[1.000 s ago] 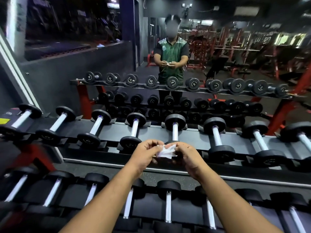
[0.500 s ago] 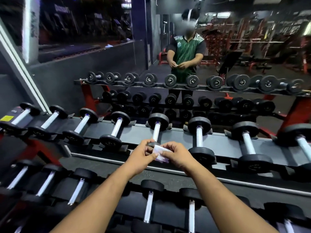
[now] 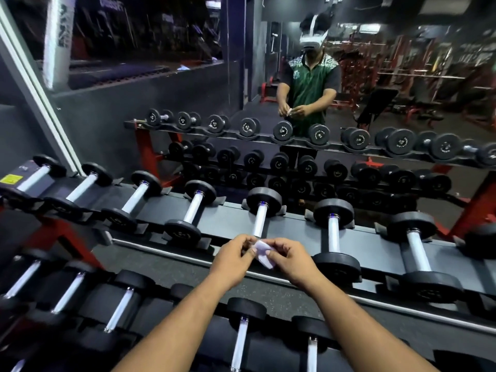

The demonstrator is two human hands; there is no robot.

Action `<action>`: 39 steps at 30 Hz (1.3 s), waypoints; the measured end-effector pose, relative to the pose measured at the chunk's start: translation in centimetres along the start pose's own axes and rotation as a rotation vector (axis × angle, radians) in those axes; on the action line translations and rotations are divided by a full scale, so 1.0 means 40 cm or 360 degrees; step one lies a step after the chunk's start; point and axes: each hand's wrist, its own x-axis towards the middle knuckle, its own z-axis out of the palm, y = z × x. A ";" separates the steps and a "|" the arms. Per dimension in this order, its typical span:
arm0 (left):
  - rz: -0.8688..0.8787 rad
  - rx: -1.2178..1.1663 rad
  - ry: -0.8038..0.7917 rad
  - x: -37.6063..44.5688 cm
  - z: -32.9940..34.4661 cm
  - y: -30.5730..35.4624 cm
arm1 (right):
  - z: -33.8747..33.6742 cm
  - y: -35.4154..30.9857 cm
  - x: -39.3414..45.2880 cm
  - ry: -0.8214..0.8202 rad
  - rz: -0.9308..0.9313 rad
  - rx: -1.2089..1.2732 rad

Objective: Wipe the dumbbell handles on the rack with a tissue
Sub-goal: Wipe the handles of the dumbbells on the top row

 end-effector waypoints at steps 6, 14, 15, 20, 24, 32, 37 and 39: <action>-0.0033 0.0491 -0.0078 0.068 0.020 -0.085 | 0.018 0.027 0.049 0.0235 0.0126 -0.0246; -0.0191 0.0668 -0.0271 0.131 0.084 -0.088 | -0.018 0.051 0.127 0.0205 0.0054 -0.0662; -0.0198 0.0671 -0.0256 0.135 0.090 -0.083 | -0.022 0.056 0.140 0.0192 0.0027 -0.0688; -0.0301 0.0670 -0.0145 0.147 0.122 -0.057 | -0.054 0.094 0.201 0.0142 -0.0063 -0.0714; -0.0407 0.0683 -0.0087 0.158 0.142 -0.035 | -0.085 0.119 0.236 0.0074 -0.0179 -0.0751; -0.0583 0.0744 -0.0203 0.179 0.144 -0.015 | -0.107 0.095 0.338 0.0153 -0.0401 -0.0912; -0.0592 0.0754 -0.0218 0.175 0.139 -0.015 | -0.074 0.136 0.369 -0.0277 -0.0659 -0.1336; -0.0599 0.0772 -0.0221 0.178 0.137 -0.013 | -0.066 0.168 0.381 -0.0616 -0.0918 -0.1648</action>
